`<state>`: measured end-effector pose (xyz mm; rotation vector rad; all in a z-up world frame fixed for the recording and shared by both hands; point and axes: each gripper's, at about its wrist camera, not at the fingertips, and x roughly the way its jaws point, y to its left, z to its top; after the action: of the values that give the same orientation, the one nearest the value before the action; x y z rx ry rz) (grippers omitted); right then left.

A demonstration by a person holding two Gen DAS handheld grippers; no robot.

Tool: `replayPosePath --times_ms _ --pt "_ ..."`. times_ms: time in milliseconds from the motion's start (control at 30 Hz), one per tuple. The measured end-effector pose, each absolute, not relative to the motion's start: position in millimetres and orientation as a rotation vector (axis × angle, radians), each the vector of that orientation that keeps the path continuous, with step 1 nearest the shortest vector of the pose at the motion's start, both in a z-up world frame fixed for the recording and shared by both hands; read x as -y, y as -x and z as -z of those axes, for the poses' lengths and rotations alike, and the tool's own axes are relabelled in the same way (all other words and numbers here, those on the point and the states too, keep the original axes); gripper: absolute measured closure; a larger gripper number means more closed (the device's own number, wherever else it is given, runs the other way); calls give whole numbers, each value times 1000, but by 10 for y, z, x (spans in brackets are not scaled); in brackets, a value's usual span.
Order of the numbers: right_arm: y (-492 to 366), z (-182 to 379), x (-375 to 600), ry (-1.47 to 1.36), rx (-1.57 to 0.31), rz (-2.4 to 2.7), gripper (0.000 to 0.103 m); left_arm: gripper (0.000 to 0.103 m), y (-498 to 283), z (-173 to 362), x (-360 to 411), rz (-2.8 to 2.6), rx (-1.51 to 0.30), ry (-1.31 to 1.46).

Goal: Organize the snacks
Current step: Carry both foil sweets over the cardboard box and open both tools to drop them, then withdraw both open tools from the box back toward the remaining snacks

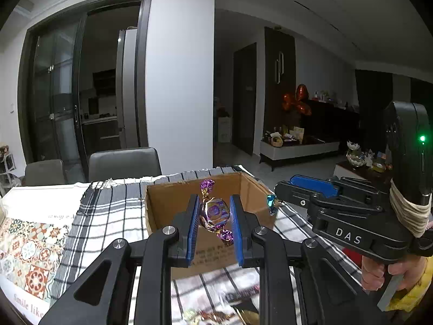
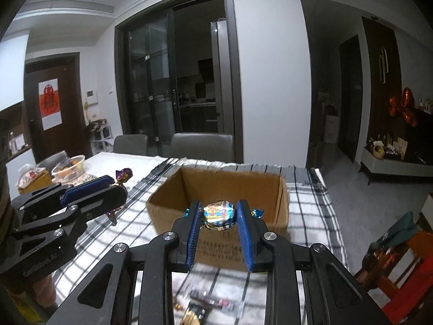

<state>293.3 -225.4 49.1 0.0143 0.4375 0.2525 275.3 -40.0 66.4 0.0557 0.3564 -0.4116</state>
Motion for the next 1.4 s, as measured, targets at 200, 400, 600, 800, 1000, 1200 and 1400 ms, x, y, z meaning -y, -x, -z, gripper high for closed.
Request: replayPosePath --times_ms 200,400,600,800,1000,1200,1400 --pt "-3239 -562 2257 -14 -450 -237 75 80 -3075 -709 418 413 -382 -59" --pt "-3579 -555 2304 -36 -480 -205 75 80 -3424 -697 459 403 -420 -48" --pt "-3894 -455 2358 -70 -528 -181 74 79 -3768 -629 519 400 -484 -36" --pt "-3984 -361 2422 -86 -558 -142 57 47 -3802 -581 488 376 -509 -30" --pt "-3652 -373 2288 -30 -524 -119 57 45 -3543 -552 376 355 -502 -33" --pt "-3245 -359 2178 -52 -513 -144 57 45 -3157 -516 280 358 -508 -46" --pt "-2939 -256 2101 -97 -536 -187 57 45 -2763 -532 171 350 -466 -66"
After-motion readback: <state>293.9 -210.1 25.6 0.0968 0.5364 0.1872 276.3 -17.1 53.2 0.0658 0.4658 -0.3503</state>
